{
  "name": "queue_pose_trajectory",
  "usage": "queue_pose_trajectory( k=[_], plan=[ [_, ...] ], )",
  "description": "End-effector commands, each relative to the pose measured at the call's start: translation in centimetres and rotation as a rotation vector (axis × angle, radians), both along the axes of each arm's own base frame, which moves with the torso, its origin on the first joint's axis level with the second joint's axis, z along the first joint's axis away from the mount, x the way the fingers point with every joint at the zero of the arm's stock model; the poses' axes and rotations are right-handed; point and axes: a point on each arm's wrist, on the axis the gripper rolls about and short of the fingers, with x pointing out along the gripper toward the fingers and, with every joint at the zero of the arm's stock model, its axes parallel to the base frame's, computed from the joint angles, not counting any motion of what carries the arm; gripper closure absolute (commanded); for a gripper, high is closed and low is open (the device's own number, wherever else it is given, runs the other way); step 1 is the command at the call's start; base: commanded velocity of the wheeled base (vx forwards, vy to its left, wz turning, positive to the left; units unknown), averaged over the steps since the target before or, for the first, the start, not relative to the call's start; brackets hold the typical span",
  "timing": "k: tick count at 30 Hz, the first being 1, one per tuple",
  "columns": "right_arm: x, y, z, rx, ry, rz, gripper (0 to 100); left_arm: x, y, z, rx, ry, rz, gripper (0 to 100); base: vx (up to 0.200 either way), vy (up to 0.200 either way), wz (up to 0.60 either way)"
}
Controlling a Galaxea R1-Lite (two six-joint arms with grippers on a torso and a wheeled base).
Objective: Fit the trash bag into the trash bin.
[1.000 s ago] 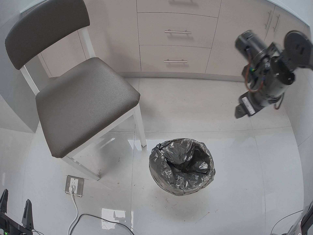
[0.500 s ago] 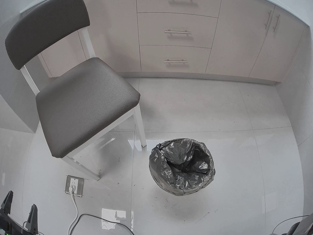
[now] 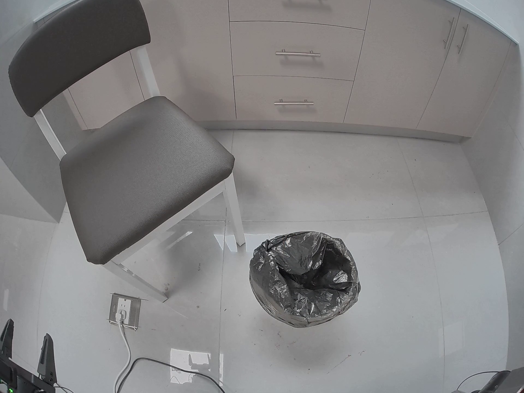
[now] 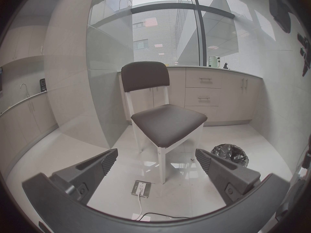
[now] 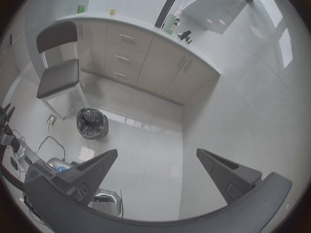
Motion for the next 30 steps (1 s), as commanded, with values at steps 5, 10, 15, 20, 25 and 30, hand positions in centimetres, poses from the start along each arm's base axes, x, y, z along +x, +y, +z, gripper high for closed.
queue_pose_trajectory(
  k=[5,10,15,20,25,30],
  plan=[
    [-10.3,-1.2,-2.2,0.05,-0.293,-0.056,0,0.0,-0.3,-0.7,0.005,0.019,-0.151,0,0.0,0.0,0.0],
    [-17.8,-1.8,-5.9,0.092,-0.511,-0.049,0,0.0,-0.3,-0.7,0.013,0.019,-0.152,0,0.0,0.0,0.0],
    [-22.7,-1.6,-8.6,0.128,-0.743,-0.07,0,0.0,-0.3,-0.7,0.013,0.018,-0.151,0,0.0,0.0,0.0],
    [-21.8,0.5,-12.1,0.134,-0.732,-0.141,0,0.0,-0.3,-0.7,0.011,0.019,-0.151,0,0.0,0.0,0.0],
    [-20.5,0.8,-14.5,0.138,-0.74,-0.13,0,0.0,-0.3,-0.7,0.011,0.019,-0.152,0,0.0,0.0,0.0],
    [-19.3,1.1,-18.8,0.144,-0.685,-0.068,0,0.0,-0.3,-0.7,0.012,0.018,-0.151,0,0.0,0.0,0.0]
  ],
)
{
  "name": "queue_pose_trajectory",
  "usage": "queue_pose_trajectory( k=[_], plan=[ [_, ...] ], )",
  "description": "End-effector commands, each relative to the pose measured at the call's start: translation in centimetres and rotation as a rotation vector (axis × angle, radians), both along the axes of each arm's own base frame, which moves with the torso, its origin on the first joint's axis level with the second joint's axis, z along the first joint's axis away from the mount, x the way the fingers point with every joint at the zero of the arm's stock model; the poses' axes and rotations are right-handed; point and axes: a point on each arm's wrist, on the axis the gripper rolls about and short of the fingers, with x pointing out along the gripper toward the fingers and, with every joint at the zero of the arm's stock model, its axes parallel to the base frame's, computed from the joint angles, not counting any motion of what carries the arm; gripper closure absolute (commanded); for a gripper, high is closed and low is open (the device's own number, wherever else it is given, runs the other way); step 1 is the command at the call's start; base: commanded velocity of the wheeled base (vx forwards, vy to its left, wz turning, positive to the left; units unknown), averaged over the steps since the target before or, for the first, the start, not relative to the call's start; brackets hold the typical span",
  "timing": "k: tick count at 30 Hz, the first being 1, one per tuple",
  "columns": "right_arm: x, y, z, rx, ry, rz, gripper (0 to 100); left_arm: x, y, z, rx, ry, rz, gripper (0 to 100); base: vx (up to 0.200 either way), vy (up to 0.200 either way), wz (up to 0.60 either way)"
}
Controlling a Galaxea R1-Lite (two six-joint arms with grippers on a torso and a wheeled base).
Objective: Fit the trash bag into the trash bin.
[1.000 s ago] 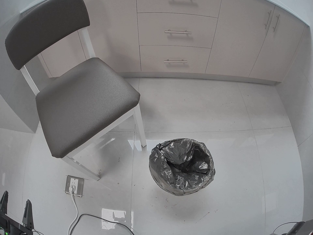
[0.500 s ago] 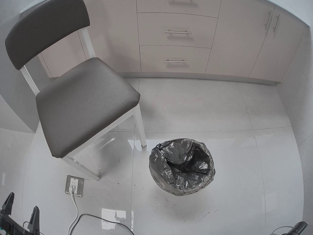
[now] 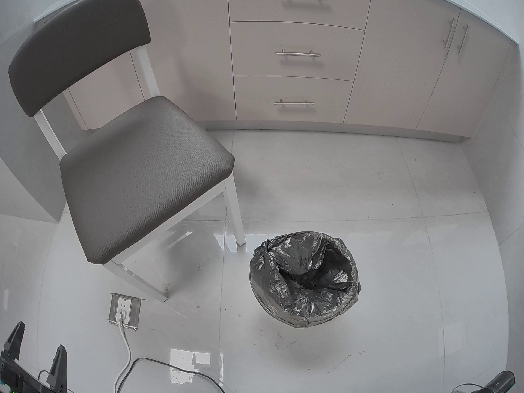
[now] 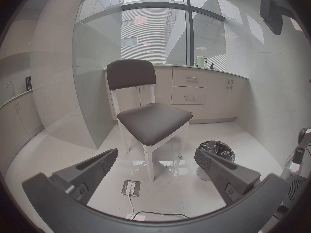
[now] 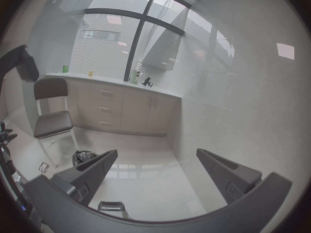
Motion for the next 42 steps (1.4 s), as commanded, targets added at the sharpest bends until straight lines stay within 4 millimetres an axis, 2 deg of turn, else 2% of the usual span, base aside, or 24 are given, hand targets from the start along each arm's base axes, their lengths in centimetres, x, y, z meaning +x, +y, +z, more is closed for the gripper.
queue_pose_trajectory(
  k=[1,3,5,6,7,8,9,10,12,13,14,16,19,22,26,30,42],
  plan=[
    [-0.2,1.0,-6.6,0.001,-0.043,0.035,0,0.0,0.0,-0.5,0.0,0.001,0.0,0,0.0,0.0,0.0],
    [1.1,1.3,-7.2,0.06,0.005,0.142,0,0.0,0.0,-0.5,0.0,0.003,0.0,0,0.0,0.0,0.0],
    [3.4,1.5,-7.8,0.128,0.057,0.243,0,0.0,0.0,-0.5,0.0,0.003,0.0,0,0.0,0.0,0.0],
    [4.9,1.6,-8.1,0.151,0.077,0.27,0,0.0,0.0,-0.5,0.0,0.003,0.0,0,0.0,0.0,0.0],
    [5.5,1.6,-8.2,0.161,0.081,0.276,0,0.0,0.0,-0.5,0.0,0.003,0.0,0,0.0,0.0,0.0],
    [7.5,1.6,-8.7,0.181,0.083,0.277,0,0.0,0.0,-0.5,0.0,0.003,0.0,0,0.0,0.0,0.0],
    [8.3,1.6,-8.9,0.186,0.083,0.277,0,0.0,0.0,-0.5,0.0,0.003,0.0,0,0.0,0.0,0.0],
    [11.5,1.6,-9.8,0.194,0.045,0.281,0,0.0,0.0,-0.5,0.0,0.003,0.0,0,0.0,0.0,0.0],
    [14.8,1.6,-11.4,0.181,-0.01,0.285,0,0.0,0.0,-0.5,0.0,0.003,-0.002,0,0.0,0.0,0.0],
    [16.3,1.6,-12.4,0.171,-0.046,0.288,0,0.0,0.0,-0.5,0.0,0.001,0.0,0,0.0,0.0,0.0],
    [16.5,1.6,-12.5,0.169,-0.051,0.288,0,0.0,0.0,-0.5,0.0,0.001,0.0,0,0.0,0.0,0.0],
    [18.9,1.6,-15.1,0.144,-0.119,0.297,0,0.0,0.0,-0.5,0.0,0.003,0.0,0,0.0,0.0,0.0],
    [20.1,1.6,-17.8,0.144,-0.063,0.282,0,0.0,0.0,-0.5,0.0,0.003,0.0,0,0.0,0.0,0.0],
    [20.3,1.6,-18.7,0.161,-0.007,0.286,0,0.0,0.0,-0.5,0.0,0.003,0.0,0,0.0,0.0,0.0],
    [20.3,1.6,-18.8,0.144,0.011,0.292,0,0.0,0.0,-0.5,-0.002,0.002,0.0,0,0.0,0.0,0.0],
    [20.4,1.8,-19.1,0.119,0.053,0.385,0,0.0,0.0,-0.5,0.0,0.003,-0.002,0,0.0,0.0,0.0],
    [20.4,1.8,-19.2,0.142,0.059,0.391,0,0.0,0.0,-0.5,-0.002,0.002,0.0,0,0.0,0.0,0.0]
  ],
)
